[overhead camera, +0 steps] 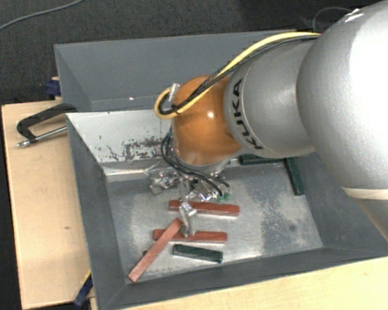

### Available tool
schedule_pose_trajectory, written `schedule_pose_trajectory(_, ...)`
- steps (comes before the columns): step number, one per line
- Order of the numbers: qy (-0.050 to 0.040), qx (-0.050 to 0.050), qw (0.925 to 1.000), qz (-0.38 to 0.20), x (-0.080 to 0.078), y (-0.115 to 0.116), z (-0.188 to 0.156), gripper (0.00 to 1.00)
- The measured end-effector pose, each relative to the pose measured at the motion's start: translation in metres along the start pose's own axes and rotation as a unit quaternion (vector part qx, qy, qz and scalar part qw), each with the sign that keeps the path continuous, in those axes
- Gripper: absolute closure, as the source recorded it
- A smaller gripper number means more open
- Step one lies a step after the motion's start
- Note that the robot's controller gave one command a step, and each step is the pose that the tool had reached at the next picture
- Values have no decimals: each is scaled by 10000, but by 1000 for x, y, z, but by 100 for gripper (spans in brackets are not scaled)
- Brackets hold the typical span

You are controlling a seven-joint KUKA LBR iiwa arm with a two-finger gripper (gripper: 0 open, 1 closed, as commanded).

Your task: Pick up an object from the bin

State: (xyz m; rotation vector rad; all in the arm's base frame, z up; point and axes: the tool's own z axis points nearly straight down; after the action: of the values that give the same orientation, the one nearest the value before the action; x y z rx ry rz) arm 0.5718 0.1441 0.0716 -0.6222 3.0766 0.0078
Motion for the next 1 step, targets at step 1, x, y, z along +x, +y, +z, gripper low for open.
schedule_pose_trajectory(1,1,17,10000,19,1,-3,0,100)
